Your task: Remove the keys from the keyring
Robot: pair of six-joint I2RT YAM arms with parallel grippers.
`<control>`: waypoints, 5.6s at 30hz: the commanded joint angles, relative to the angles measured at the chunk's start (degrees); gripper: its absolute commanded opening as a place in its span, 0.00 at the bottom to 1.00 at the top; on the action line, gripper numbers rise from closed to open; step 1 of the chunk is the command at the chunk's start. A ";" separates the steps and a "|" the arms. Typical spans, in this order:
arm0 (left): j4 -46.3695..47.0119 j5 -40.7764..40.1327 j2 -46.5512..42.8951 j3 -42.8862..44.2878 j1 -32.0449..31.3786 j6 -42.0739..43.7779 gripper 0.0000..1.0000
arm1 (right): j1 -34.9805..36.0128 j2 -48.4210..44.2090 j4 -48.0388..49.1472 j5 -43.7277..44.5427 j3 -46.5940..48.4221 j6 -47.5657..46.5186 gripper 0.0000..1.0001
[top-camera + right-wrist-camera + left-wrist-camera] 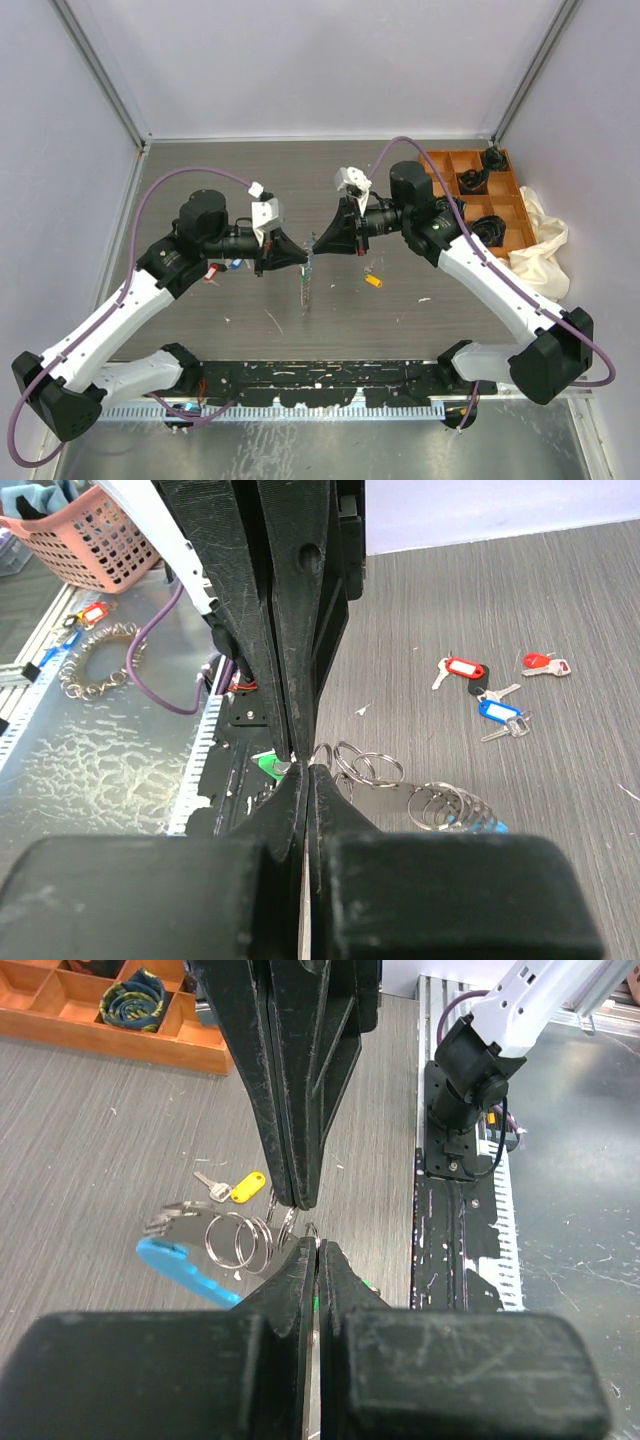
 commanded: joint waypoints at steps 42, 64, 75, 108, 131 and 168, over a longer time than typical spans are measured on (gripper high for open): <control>13.11 0.50 -2.47 -4.48 -0.24 -11.99 0.00 | 3.07 -4.57 -6.71 2.93 -0.70 -21.44 0.47; 13.34 0.68 -2.40 -4.50 -0.31 -12.19 0.00 | 6.25 -3.42 -6.06 5.54 -1.49 -22.94 0.01; 15.51 -3.64 -6.20 -7.08 -0.01 -17.51 0.12 | 6.00 -4.92 -7.57 3.92 -0.77 -21.95 0.01; 40.00 -24.66 -21.79 -31.70 0.21 -62.56 0.57 | 5.23 -6.99 30.18 11.16 -12.46 11.43 0.01; 48.68 -23.52 -18.94 -32.84 0.24 -67.27 0.41 | 4.68 -8.99 48.31 12.77 -19.41 19.10 0.01; 45.86 -21.13 -21.28 -32.74 0.62 -64.95 0.32 | 3.87 -10.55 49.69 12.30 -20.66 21.36 0.01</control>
